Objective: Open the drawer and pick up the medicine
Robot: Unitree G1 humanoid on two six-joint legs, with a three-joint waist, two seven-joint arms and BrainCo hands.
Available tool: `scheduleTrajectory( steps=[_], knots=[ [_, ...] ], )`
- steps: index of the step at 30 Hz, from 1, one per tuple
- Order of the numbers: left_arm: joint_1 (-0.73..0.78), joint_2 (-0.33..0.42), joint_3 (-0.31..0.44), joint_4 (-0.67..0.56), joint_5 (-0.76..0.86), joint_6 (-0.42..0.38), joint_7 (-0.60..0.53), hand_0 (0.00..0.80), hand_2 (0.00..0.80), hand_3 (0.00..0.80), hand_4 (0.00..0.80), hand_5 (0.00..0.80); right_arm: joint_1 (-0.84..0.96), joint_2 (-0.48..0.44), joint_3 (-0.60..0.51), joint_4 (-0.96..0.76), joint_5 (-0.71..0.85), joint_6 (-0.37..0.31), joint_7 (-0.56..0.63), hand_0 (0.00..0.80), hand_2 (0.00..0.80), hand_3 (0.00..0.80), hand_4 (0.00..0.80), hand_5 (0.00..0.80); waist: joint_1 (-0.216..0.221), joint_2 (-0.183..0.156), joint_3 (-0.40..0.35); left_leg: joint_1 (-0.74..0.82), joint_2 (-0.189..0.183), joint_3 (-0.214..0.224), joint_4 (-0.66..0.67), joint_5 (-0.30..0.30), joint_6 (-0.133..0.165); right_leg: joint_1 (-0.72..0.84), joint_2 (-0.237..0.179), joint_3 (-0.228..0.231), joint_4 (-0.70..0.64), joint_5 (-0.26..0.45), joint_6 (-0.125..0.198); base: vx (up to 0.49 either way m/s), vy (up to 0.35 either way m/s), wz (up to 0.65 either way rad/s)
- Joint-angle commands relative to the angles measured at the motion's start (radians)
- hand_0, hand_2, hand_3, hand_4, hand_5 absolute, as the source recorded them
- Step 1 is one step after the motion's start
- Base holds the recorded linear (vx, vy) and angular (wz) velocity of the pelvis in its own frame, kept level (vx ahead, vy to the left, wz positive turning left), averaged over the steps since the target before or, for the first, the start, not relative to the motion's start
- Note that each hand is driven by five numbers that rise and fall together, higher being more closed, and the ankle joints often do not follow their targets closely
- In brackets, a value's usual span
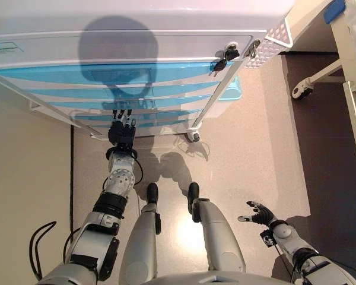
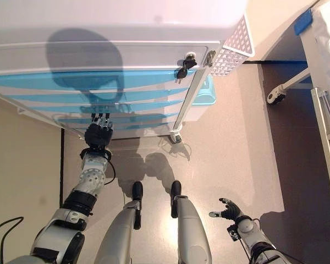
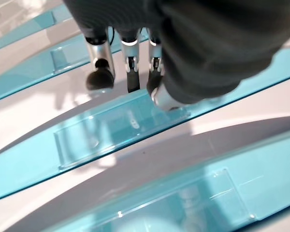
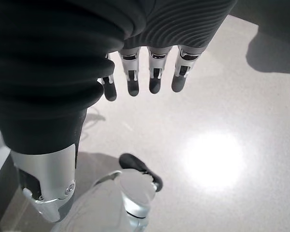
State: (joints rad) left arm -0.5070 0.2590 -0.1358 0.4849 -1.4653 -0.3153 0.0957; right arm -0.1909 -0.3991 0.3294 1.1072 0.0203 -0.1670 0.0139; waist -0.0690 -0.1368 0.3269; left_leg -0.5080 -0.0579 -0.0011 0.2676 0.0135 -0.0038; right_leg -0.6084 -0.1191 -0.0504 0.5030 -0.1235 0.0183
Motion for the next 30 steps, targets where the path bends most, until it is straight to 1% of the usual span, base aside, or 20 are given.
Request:
scheduleTrajectory(
  steps=[1,4,5,6,8,9,11,12,15,16,19,22,23,25,26,28,29,30],
  knots=[
    [-0.23,-0.002,-0.016,-0.257,0.157,-0.052,-0.191,0.8,0.8,0.8,0.8,0.8,0.074,-0.031,0.044,0.034,-0.009,0.012,-0.017,0.0,0.0,0.0,0.0,0.0,-0.024,0.062,-0.137,-0.05,-0.015,-0.034,0.119,-0.074,0.015,0.011,0.014,-0.013,-0.011,0.063,0.049,-0.047,-0.023,0.13],
    [-0.175,-0.001,-0.004,-0.275,0.147,-0.046,-0.203,0.8,0.8,0.8,0.8,0.8,0.075,-0.023,0.045,0.042,-0.014,0.015,-0.02,0.0,0.0,0.0,0.0,0.0,-0.004,0.054,-0.121,-0.046,-0.02,-0.05,0.117,-0.066,0.011,0.028,0.009,-0.03,-0.01,0.058,0.043,-0.049,-0.03,0.14],
    [-0.175,-0.001,-0.004,-0.275,0.147,-0.046,-0.203,0.8,0.8,0.8,0.8,0.8,0.076,-0.023,0.045,0.042,-0.014,0.014,-0.02,0.0,0.0,0.0,0.0,0.0,-0.005,0.054,-0.12,-0.045,-0.02,-0.05,0.117,-0.066,0.011,0.029,0.009,-0.03,-0.011,0.058,0.043,-0.06,-0.05,0.14],
    [-0.147,0.007,0.003,-0.286,0.141,-0.041,-0.21,0.8,0.8,0.8,0.8,0.8,0.079,-0.02,0.047,0.039,-0.017,0.015,-0.018,0.0,0.0,0.0,0.0,0.0,0.006,0.049,-0.118,-0.04,-0.021,-0.061,0.109,-0.059,0.009,0.042,0.008,-0.041,-0.016,0.057,0.039,-0.046,-0.047,0.13],
    [-0.135,0.011,0.005,-0.295,0.138,-0.039,-0.216,0.8,0.8,0.8,0.8,0.8,0.082,-0.019,0.048,0.038,-0.02,0.014,-0.019,0.0,0.0,0.0,0.0,0.0,0.011,0.046,-0.116,-0.038,-0.022,-0.068,0.106,-0.055,0.007,0.047,0.007,-0.049,-0.019,0.056,0.038,-0.044,-0.045,0.16],
    [-0.102,0.018,0.011,-0.314,0.132,-0.036,-0.219,0.8,0.8,0.8,0.8,0.8,0.081,-0.014,0.047,0.047,-0.026,0.017,-0.023,0.0,0.0,0.0,0.0,0.0,0.025,0.045,-0.116,-0.03,-0.026,-0.082,0.089,-0.045,0.005,0.059,0.005,-0.061,-0.026,0.054,0.035,-0.045,-0.034,0.14],
    [-0.07,0.021,0.018,-0.33,0.131,-0.03,-0.223,0.8,0.8,0.8,0.8,0.8,0.08,-0.008,0.046,0.054,-0.032,0.02,-0.026,0.0,0.0,0.0,0.0,0.0,0.037,0.044,-0.116,-0.021,-0.033,-0.103,0.078,-0.036,0.004,0.073,0.002,-0.074,-0.03,0.05,0.032,-0.037,-0.034,0.17],
    [-0.07,0.021,0.018,-0.33,0.131,-0.03,-0.223,0.8,0.8,0.8,0.8,0.8,0.081,-0.008,0.047,0.054,-0.032,0.02,-0.026,0.0,0.0,0.0,0.0,0.0,0.036,0.044,-0.116,-0.02,-0.034,-0.104,0.078,-0.036,0.004,0.074,0.002,-0.075,-0.03,0.05,0.032,-0.013,-0.02,0.18],
    [-0.022,0.021,0.029,-0.354,0.131,-0.024,-0.231,0.8,0.8,0.8,0.8,0.8,0.08,-0.003,0.042,0.061,-0.043,0.022,-0.03,0.0,0.0,0.0,0.0,0.0,0.049,0.046,-0.113,-0.013,-0.048,-0.125,0.089,-0.039,0.008,0.091,-0.006,-0.088,-0.025,0.044,0.028,-0.029,-0.003,0.19],
    [0.026,0.016,0.043,-0.371,0.127,-0.015,-0.241,0.8,0.8,0.8,0.8,0.8,0.077,-0.005,0.038,0.066,-0.053,0.021,-0.029,0.0,0.0,0.0,0.0,0.0,0.058,0.05,-0.112,-0.01,-0.055,-0.135,0.111,-0.049,0.015,0.104,-0.009,-0.091,-0.018,0.043,0.028,-0.03,0.013,0.08],
    [0.067,0.01,0.057,-0.395,0.12,-0.012,-0.25,0.8,0.8,0.8,0.8,0.8,0.077,-0.008,0.033,0.065,-0.06,0.021,-0.027,0.0,0.0,0.0,0.0,0.0,0.066,0.053,-0.111,0.0,-0.06,-0.137,0.125,-0.058,0.02,0.119,-0.01,-0.09,-0.016,0.042,0.028,-0.018,0.023,0.17],
    [0.155,0.0,0.083,-0.416,0.123,-0.001,-0.263,0.8,0.8,0.8,0.8,0.8,0.081,-0.01,0.021,0.073,-0.074,0.022,-0.025,0.0,0.0,0.0,0.0,0.0,0.078,0.064,-0.114,0.036,-0.066,-0.144,0.129,-0.067,0.025,0.163,-0.019,-0.092,-0.013,0.036,0.028,-0.012,0.048,-0.01],
    [0.155,0.0,0.083,-0.416,0.123,-0.001,-0.263,0.8,0.8,0.8,0.8,0.8,0.081,-0.011,0.021,0.073,-0.074,0.022,-0.025,0.0,0.0,0.0,0.0,0.0,0.078,0.064,-0.113,0.037,-0.066,-0.144,0.128,-0.067,0.025,0.164,-0.019,-0.092,-0.014,0.036,0.028,0.0,0.042,-0.01],
    [0.222,-0.023,0.111,-0.413,0.116,0.018,-0.278,0.8,0.8,0.8,0.8,0.8,0.09,-0.011,0.005,0.079,-0.082,0.024,-0.018,0.0,0.0,0.0,0.0,0.0,0.086,0.072,-0.125,0.067,-0.071,-0.152,0.114,-0.067,0.023,0.195,-0.025,-0.102,-0.021,0.033,0.029,0.013,0.04,0.08],
    [0.222,-0.023,0.111,-0.413,0.116,0.018,-0.278,0.8,0.8,0.8,0.8,0.8,0.091,-0.011,0.005,0.079,-0.082,0.024,-0.018,0.0,0.0,0.0,0.0,0.0,0.085,0.072,-0.125,0.067,-0.071,-0.153,0.114,-0.067,0.023,0.196,-0.025,-0.103,-0.021,0.033,0.029,0.02,0.028,0.16],
    [0.265,-0.038,0.127,-0.404,0.119,0.026,-0.285,0.8,0.8,0.8,0.8,0.8,0.09,-0.008,0.001,0.088,-0.094,0.026,-0.017,0.0,0.0,0.0,0.0,0.0,0.091,0.076,-0.138,0.087,-0.074,-0.157,0.098,-0.065,0.023,0.218,-0.025,-0.108,-0.04,0.035,0.031,0.02,0.018,0.09],
    [0.325,-0.051,0.149,-0.399,0.118,0.034,-0.29,0.8,0.8,0.8,0.8,0.8,0.089,-0.003,-0.002,0.094,-0.101,0.027,-0.015,0.0,0.0,0.0,0.0,0.0,0.099,0.08,-0.149,0.103,-0.073,-0.158,0.086,-0.062,0.024,0.238,-0.023,-0.11,-0.061,0.038,0.033,0.0,0.0,0.0],
    [0.325,-0.051,0.149,-0.399,0.118,0.034,-0.29,0.8,0.8,0.8,0.8,0.8,0.089,-0.003,-0.002,0.094,-0.101,0.027,-0.015,0.0,0.0,0.0,0.0,0.0,0.098,0.081,-0.153,0.1,-0.072,-0.16,0.081,-0.056,0.024,0.236,-0.023,-0.112,-0.066,0.043,0.033,0.0,0.0,0.0]
  ],
)
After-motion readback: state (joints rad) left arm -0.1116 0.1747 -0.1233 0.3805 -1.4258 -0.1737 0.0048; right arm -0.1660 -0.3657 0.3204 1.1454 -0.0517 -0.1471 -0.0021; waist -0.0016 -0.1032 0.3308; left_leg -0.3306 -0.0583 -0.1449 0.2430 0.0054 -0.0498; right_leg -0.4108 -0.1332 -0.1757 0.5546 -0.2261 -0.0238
